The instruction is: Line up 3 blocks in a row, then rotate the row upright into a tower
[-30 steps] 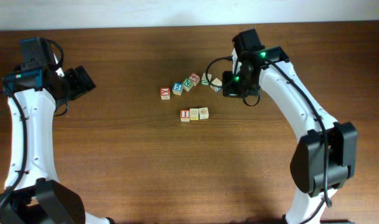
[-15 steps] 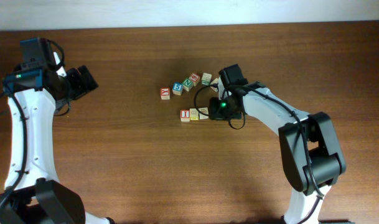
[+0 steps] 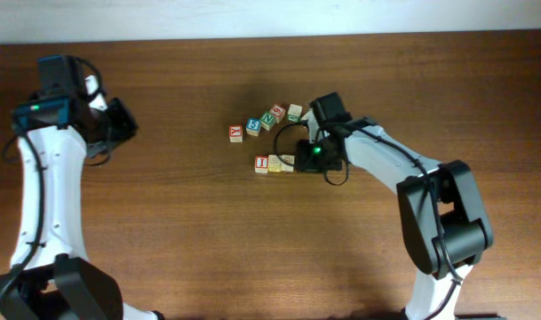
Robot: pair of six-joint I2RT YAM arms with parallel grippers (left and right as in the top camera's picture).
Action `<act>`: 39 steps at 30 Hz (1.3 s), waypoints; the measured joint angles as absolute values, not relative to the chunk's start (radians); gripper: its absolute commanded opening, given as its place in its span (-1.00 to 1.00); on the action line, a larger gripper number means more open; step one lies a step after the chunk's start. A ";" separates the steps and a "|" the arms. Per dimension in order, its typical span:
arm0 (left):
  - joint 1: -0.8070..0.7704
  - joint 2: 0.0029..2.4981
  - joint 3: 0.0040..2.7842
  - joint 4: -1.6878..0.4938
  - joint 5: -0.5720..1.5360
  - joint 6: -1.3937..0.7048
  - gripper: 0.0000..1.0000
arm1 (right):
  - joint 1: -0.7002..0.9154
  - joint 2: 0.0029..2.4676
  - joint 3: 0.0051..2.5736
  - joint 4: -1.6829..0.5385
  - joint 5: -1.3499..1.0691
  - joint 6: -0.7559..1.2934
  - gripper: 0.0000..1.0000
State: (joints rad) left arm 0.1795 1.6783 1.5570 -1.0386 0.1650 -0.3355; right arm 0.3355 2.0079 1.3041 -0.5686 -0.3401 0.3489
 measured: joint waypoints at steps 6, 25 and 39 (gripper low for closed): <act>-0.052 1.795 1.419 -0.893 0.184 -0.345 -1.00 | 0.304 2.008 1.304 -0.564 -0.373 0.355 -0.92; -0.292 2.046 1.399 -0.628 0.363 -0.301 -1.00 | 0.316 2.008 1.304 -0.556 -0.380 0.359 -0.92; -0.301 2.047 1.399 -0.672 0.387 -0.260 -1.00 | 0.323 2.008 1.304 -0.557 -0.380 0.358 -0.92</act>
